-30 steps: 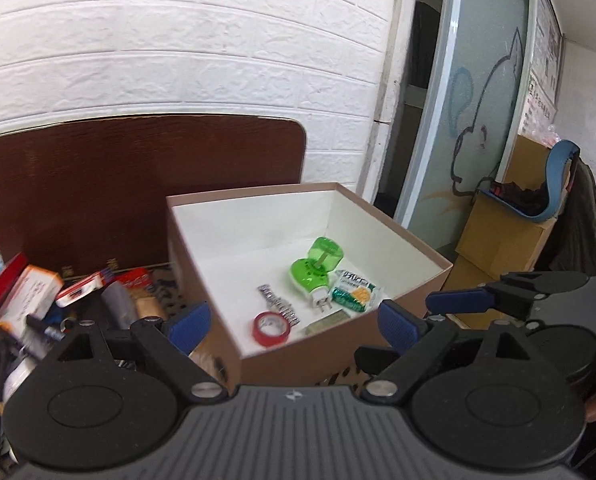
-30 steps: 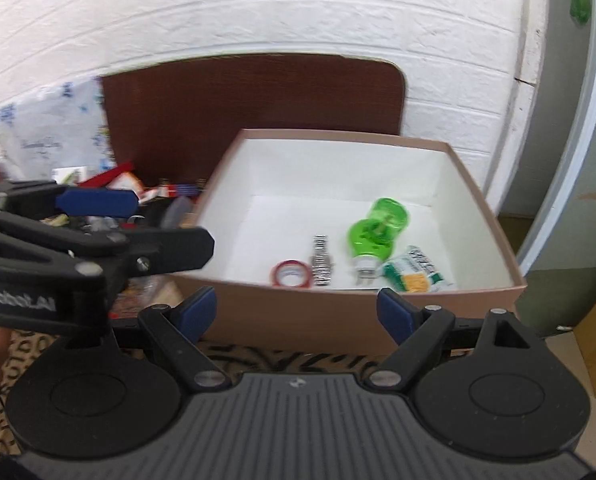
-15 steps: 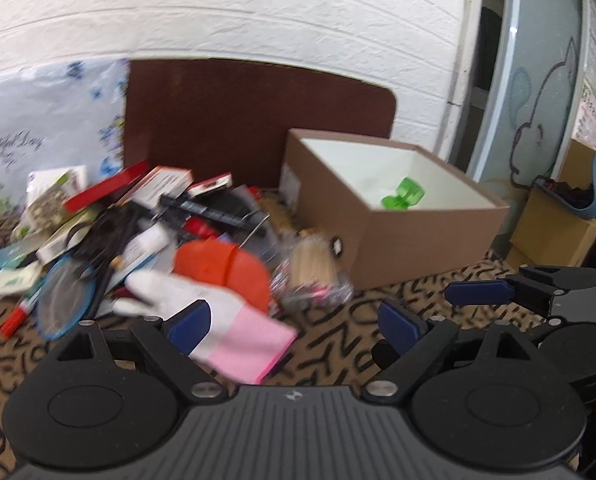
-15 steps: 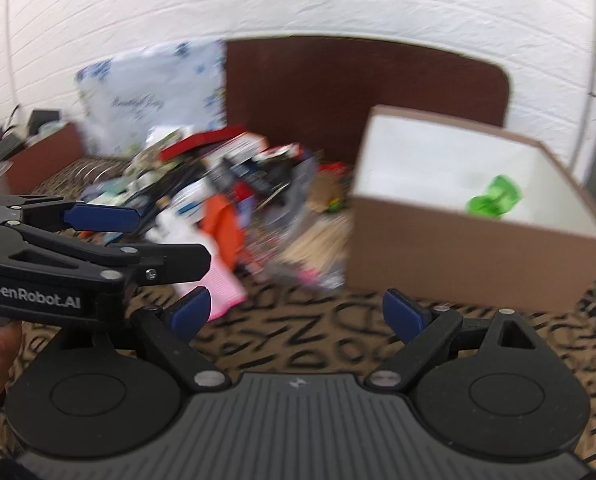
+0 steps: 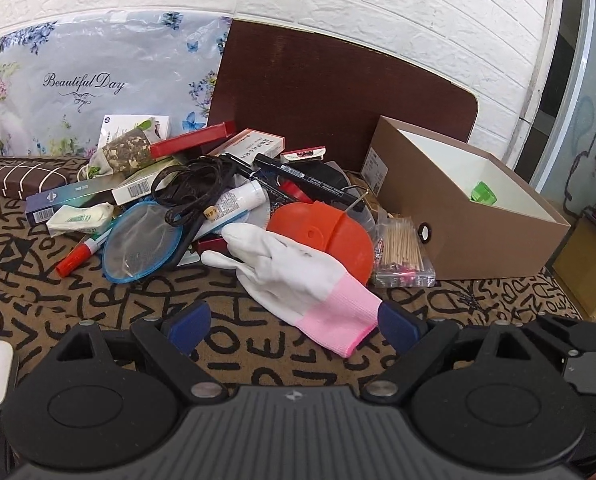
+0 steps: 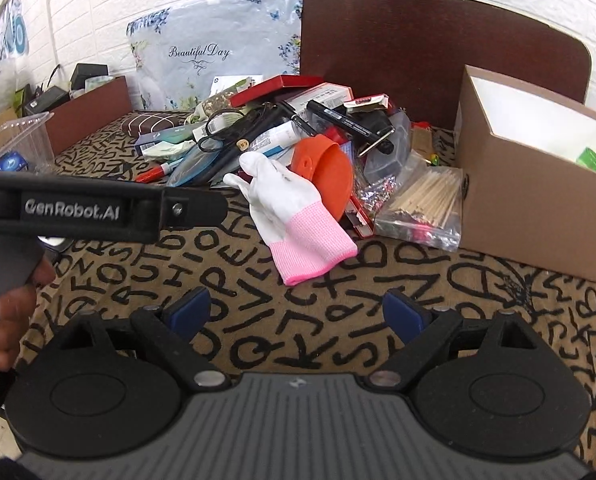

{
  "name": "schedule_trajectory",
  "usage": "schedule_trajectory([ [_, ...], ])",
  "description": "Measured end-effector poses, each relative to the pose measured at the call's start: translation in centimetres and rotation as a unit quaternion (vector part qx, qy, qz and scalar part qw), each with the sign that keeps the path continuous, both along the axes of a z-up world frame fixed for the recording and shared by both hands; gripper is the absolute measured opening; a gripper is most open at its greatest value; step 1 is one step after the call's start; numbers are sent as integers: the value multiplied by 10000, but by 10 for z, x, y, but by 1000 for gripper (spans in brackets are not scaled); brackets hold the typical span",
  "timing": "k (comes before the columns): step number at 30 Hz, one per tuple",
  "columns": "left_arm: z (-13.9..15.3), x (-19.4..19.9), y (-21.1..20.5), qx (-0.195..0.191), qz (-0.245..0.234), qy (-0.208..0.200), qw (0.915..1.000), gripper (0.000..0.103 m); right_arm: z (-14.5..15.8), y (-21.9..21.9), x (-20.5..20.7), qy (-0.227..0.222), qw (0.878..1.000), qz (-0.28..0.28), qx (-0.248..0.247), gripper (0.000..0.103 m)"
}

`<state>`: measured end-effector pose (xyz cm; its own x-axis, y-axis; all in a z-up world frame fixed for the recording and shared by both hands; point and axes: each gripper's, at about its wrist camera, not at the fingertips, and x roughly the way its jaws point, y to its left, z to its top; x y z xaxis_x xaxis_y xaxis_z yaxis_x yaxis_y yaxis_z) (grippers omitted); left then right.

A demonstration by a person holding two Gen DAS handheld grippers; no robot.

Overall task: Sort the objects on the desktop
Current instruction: 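Move the right tool back to the pile toward the white glove, then grasp the white glove with pink cuff by the cuff with the right tool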

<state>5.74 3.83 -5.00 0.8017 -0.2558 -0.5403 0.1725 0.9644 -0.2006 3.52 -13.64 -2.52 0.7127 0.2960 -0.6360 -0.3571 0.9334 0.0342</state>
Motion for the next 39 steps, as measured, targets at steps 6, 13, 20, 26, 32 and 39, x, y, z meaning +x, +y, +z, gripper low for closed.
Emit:
schedule_trajectory([
  [6, -7, 25, -4, -144, 2, 188, 9997, 93, -10, 2, 14, -158, 9998, 52, -146, 91],
  [13, -18, 59, -4, -319, 154, 420, 9985, 91, -20, 5, 37, -174, 9995, 66, -244, 90],
  [20, -29, 78, -3, -490, 332, 662, 9960, 87, -28, 11, 55, -96, 9996, 130, -237, 79],
  [26, -34, 91, -1, -595, 358, 750, 9948, 87, -38, 18, 65, 32, 9996, 141, -261, 66],
  [32, -41, 101, 0, -632, 405, 913, 9930, 64, -44, 23, 70, 261, 9985, 453, -140, 34],
  [39, -51, 106, 8, -637, 418, 1135, 9906, 37, -45, 29, 70, 314, 9975, 624, -95, 34],
])
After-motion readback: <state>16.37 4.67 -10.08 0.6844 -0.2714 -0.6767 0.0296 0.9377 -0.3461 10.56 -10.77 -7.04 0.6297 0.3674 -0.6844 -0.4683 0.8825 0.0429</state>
